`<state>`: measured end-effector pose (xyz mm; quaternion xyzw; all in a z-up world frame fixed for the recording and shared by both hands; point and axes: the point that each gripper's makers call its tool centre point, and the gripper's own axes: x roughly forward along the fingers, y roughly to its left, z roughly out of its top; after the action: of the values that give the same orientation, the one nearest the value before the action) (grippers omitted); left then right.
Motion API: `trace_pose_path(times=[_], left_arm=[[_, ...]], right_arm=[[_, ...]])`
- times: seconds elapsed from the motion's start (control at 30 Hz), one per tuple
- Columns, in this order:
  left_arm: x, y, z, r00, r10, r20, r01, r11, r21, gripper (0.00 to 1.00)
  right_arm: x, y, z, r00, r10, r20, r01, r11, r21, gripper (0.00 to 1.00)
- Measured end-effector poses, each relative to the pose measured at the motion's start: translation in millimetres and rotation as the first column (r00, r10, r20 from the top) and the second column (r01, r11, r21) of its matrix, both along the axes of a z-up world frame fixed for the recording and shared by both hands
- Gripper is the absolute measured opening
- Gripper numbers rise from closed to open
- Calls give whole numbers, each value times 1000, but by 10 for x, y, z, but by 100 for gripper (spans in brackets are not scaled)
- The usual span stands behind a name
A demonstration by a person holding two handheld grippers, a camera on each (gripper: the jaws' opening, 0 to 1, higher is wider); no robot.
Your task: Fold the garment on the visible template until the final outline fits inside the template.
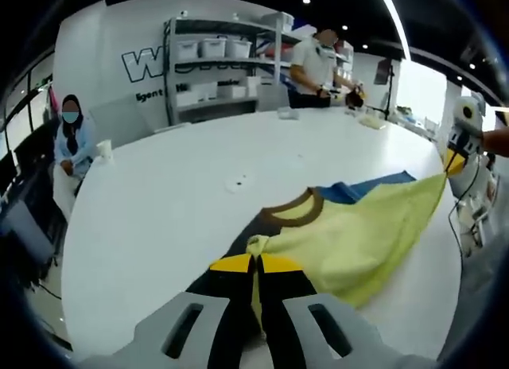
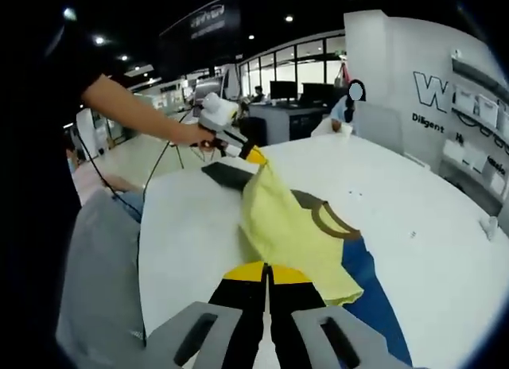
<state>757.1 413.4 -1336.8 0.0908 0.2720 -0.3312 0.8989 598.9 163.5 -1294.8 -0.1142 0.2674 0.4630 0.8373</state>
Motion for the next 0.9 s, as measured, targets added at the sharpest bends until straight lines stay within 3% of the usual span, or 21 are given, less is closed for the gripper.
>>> trace_pose_path(times=[0.47, 0.7, 0.9], left_arm=[[-266, 5, -270, 998, -47, -39, 49, 998, 42, 3], [-323, 80, -249, 998, -54, -18, 55, 998, 36, 16], [-487, 173, -284, 997, -61, -37, 61, 998, -9, 20]], right_arm=[[-137, -67, -306, 998, -28, -62, 27, 999, -18, 0], [-138, -112, -369, 995, -52, -81, 51, 999, -19, 0], [-144, -125, -399, 995, -54, -86, 52, 998, -24, 0]])
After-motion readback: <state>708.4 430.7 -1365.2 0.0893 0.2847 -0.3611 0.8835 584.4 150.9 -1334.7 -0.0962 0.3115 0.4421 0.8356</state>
